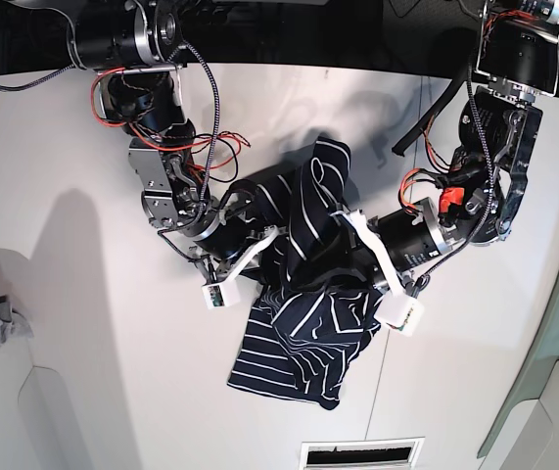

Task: Layout the t-shirt on the table in an organized manner, then fold the t-shirt properly
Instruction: 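Lift the shirt with both grippers and pull the grippers apart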

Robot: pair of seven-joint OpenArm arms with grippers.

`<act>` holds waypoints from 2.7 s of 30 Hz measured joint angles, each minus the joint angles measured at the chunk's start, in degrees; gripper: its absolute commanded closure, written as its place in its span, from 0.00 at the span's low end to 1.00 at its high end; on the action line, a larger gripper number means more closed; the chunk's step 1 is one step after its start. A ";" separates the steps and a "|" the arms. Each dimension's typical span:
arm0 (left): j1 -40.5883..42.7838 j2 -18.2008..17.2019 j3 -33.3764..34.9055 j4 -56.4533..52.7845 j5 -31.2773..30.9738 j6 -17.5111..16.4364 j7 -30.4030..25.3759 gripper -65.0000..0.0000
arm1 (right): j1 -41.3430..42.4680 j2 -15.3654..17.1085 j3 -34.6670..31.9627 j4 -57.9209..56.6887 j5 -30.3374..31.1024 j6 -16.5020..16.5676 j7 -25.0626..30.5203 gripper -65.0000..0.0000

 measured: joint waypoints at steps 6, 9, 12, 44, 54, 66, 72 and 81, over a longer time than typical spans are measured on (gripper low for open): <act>0.00 -0.68 -7.41 0.00 0.20 0.00 0.26 1.00 | -1.14 3.48 1.40 9.79 -0.55 1.14 -0.13 1.00; 0.11 -2.51 -11.52 0.00 0.17 -0.02 0.48 1.00 | -3.43 6.16 3.23 19.69 -0.68 2.27 -1.77 1.00; 0.13 -5.42 -14.71 0.00 0.22 -0.02 0.44 1.00 | -5.57 8.57 3.93 30.25 3.19 1.99 -6.34 1.00; 1.57 -3.78 -6.54 10.56 4.59 -0.42 2.51 1.00 | -7.15 3.74 3.78 17.66 10.86 -4.44 -5.11 0.42; 6.75 -5.62 -9.60 5.81 2.49 -0.35 4.00 1.00 | -1.77 -1.25 -4.52 2.67 0.48 -15.72 -1.27 0.42; 8.96 -5.75 -9.70 5.86 0.81 -0.37 2.86 1.00 | 0.92 -1.95 -10.01 -3.78 -5.11 -15.02 2.32 1.00; 8.52 -5.73 -9.73 5.86 2.54 -0.35 2.47 1.00 | 0.61 -1.68 -10.03 -1.53 -12.44 -14.43 2.27 1.00; 4.87 -8.92 -18.64 5.86 -0.70 -0.37 2.49 1.00 | -7.19 3.23 -10.05 33.73 -13.27 -14.36 -3.80 1.00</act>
